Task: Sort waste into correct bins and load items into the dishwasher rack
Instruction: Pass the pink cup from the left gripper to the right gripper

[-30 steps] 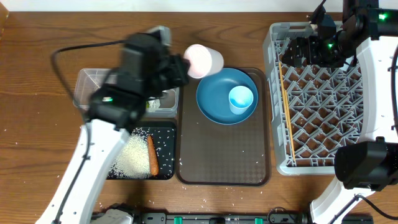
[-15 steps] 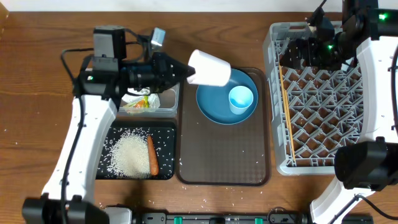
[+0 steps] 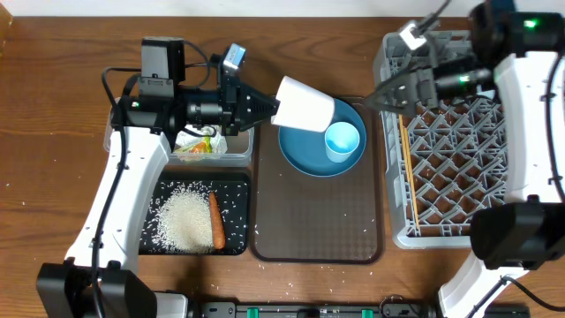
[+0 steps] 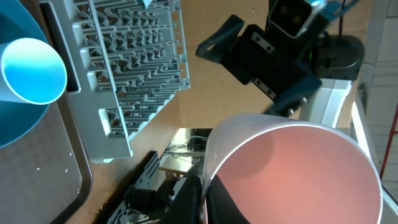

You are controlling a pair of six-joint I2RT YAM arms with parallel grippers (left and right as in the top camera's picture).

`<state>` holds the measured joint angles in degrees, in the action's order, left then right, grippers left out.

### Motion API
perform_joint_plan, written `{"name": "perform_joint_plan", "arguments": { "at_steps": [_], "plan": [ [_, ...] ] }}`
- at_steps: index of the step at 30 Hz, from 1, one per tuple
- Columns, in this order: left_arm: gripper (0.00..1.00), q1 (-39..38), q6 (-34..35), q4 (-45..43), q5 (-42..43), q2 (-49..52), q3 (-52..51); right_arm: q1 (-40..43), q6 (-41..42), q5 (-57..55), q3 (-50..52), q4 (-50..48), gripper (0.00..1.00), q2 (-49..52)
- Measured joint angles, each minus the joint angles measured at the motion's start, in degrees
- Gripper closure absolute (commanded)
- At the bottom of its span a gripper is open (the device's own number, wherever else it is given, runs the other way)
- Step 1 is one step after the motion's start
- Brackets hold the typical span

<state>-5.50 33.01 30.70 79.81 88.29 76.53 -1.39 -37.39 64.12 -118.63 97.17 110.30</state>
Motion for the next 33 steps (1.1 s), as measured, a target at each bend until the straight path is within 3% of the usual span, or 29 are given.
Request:
{"name": "perform_joint_plan", "arguments": {
  "at_steps": [9,23,33],
  "plan": [
    [0.94,-0.33,-0.28,-0.02,0.83,0.00,0.00,-9.42,-5.11,4.52,0.02,0.04,0.01,0.00],
    [0.94,-0.33,-1.55,-0.02,1.33,0.00,0.00,-14.23,-8.11,5.77,0.09,-0.02,0.27,0.00],
    [0.89,-0.33,-1.60,-0.02,1.90,0.00,0.00,-14.23,-8.13,6.12,0.11,-1.64,0.34,0.00]
  ]
}}
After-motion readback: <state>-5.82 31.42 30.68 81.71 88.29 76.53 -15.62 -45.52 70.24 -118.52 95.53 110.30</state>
